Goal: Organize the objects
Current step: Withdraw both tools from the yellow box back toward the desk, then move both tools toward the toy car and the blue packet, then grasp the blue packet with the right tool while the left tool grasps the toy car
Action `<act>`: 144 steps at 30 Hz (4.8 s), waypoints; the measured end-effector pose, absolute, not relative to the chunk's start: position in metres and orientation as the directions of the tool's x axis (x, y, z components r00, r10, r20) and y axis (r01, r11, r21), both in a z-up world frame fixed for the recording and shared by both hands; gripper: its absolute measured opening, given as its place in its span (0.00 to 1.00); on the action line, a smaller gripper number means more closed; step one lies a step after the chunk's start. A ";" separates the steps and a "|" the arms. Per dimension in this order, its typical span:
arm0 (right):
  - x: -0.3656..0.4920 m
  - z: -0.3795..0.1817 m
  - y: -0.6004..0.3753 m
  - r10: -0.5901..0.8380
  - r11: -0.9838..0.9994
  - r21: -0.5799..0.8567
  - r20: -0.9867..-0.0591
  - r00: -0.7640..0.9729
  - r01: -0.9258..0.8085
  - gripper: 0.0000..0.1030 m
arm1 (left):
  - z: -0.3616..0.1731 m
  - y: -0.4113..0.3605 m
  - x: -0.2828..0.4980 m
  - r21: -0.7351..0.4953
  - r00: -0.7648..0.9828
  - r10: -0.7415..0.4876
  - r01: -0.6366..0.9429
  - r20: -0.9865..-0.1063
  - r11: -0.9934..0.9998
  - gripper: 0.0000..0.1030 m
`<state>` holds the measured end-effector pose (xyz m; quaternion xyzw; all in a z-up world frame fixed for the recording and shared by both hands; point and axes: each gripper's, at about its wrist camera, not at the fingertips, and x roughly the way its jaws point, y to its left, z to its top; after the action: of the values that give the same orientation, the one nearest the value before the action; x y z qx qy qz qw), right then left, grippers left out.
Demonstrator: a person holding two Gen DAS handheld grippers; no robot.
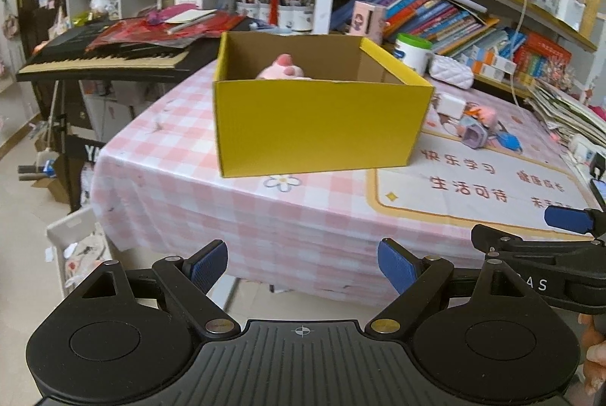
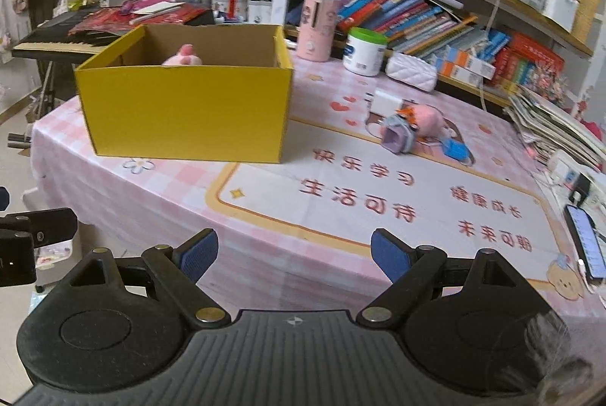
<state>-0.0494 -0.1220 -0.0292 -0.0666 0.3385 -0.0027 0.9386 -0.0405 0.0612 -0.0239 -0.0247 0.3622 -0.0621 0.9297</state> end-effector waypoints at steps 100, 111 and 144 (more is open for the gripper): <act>0.230 -0.088 -0.398 0.019 1.000 0.009 -0.755 0.655 -0.018 0.47 | -0.029 -0.213 0.164 0.019 0.730 -0.130 0.192 -0.671 0.981 0.85; 0.209 -0.073 -0.413 0.049 0.999 0.050 -0.706 0.707 -0.019 0.38 | -0.040 -0.228 0.188 -0.011 0.709 -0.154 0.202 -0.688 0.979 0.84; 0.168 -0.056 -0.401 0.022 0.997 -0.041 -0.699 0.715 -0.070 0.38 | -0.063 -0.228 0.218 -0.169 0.598 -0.244 0.179 -0.763 0.969 0.45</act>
<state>0.1684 -0.4011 -0.0563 -0.0321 0.3766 0.0250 0.9255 0.2178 -0.2285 -0.0625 -0.0375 0.4324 -0.1184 0.8931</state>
